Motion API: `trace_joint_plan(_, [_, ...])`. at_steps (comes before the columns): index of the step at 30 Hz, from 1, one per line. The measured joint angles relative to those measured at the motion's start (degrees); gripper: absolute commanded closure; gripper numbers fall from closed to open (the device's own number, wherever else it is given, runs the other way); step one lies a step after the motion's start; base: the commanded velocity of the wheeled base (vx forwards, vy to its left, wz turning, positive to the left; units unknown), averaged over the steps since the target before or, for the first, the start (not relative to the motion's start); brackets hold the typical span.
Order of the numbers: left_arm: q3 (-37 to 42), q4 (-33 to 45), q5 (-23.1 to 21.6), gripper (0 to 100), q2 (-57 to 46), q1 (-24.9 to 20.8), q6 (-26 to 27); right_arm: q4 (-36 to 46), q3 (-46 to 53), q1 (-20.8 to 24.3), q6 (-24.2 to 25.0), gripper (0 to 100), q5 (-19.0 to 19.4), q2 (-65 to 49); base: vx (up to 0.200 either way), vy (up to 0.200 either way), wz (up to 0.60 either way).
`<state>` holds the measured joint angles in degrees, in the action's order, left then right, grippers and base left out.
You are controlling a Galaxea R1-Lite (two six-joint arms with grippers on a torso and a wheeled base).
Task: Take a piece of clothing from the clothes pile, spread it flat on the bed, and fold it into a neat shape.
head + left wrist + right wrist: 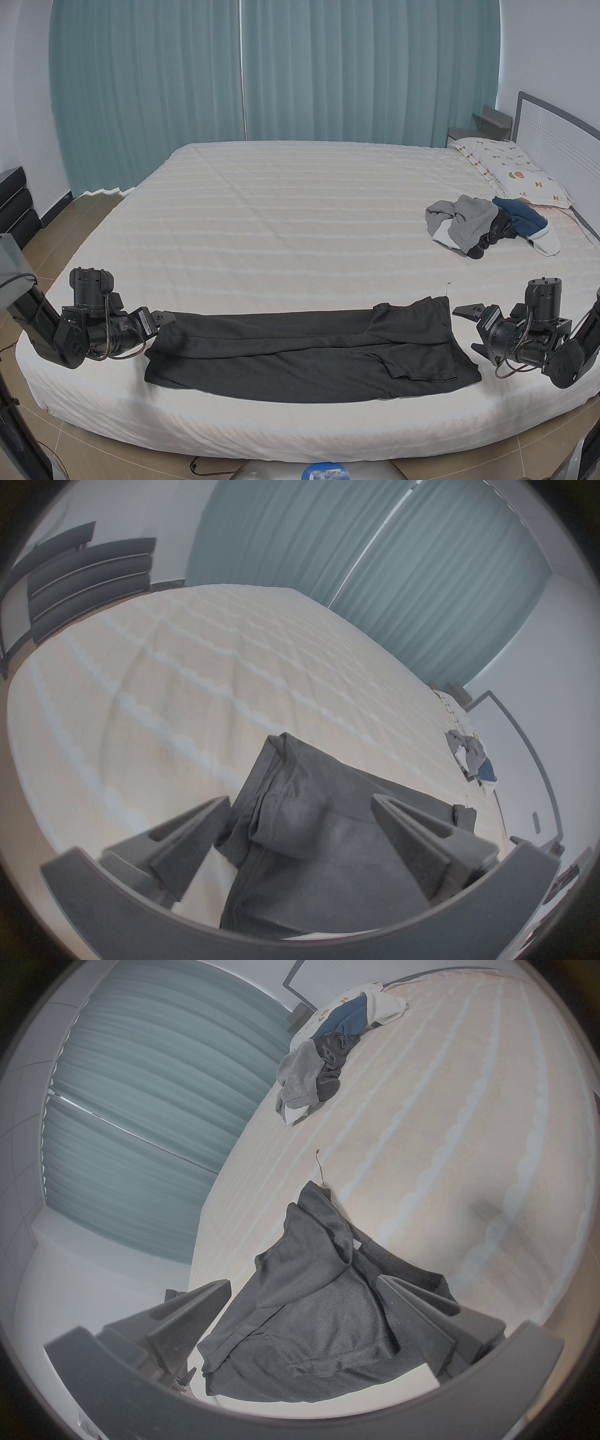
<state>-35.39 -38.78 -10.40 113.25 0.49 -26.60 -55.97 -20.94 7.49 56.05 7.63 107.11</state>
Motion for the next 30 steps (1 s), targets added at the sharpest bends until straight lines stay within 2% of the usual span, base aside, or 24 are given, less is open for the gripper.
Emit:
trace_joint_plan(4, [-2.54, 0.09, 0.11, 100, 2.62, -0.51, 2.35, 0.00, -0.05, 0.01, 0.02, 0, 0.00, 0.04, 0.000, 0.000, 0.00])
trace_joint_plan(10, [-5.53, 0.20, 0.69, 100, 5.60, -1.23, 2.74, 0.00, -0.06, 0.12, 0.09, 0, 0.00, 0.41, 0.000, 0.000, 0.00])
trace_joint_plan(11, [-5.67, 0.05, 0.74, 0, 5.99, -1.28, 2.82, 0.00, -0.06, 0.22, 0.09, 0, -0.02, 0.50, 0.000, 0.000, 0.00])
trace_joint_plan(21, [-5.01, -0.09, 0.93, 0, 6.73, -1.58, 3.32, 0.00, 0.02, 0.76, 0.16, 0, 0.02, 0.98, 0.000, 0.000, 0.00])
trace_joint_plan(30, [-4.41, -0.41, 0.69, 0, 7.39, -1.52, 6.07, 0.00, 0.05, 0.85, 0.13, 0, 0.00, 1.27, 0.000, 0.000, 0.00])
